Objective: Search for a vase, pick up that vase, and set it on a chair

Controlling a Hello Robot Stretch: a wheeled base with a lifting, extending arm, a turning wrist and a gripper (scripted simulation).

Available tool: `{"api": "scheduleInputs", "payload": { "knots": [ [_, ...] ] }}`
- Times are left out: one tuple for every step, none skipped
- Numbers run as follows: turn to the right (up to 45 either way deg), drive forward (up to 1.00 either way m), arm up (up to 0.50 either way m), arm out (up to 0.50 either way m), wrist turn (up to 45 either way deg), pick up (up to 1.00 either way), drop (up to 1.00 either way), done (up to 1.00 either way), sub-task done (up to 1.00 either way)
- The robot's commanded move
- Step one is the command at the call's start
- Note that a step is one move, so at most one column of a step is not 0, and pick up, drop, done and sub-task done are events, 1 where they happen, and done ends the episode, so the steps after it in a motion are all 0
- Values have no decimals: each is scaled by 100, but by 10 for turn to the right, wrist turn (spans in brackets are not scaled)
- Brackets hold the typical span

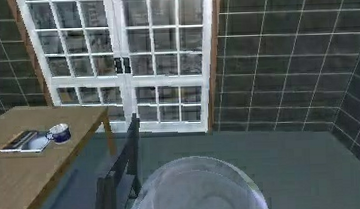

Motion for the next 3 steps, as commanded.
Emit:
{"api": "scheduleInputs", "payload": {
  "knots": [
    [-210,0,0,0,0,0,0,0,0],
    [-420,0,0,0,0,0,0,0,0],
    [0,45,0,0,0,0,0,0,0]
  ]
}}
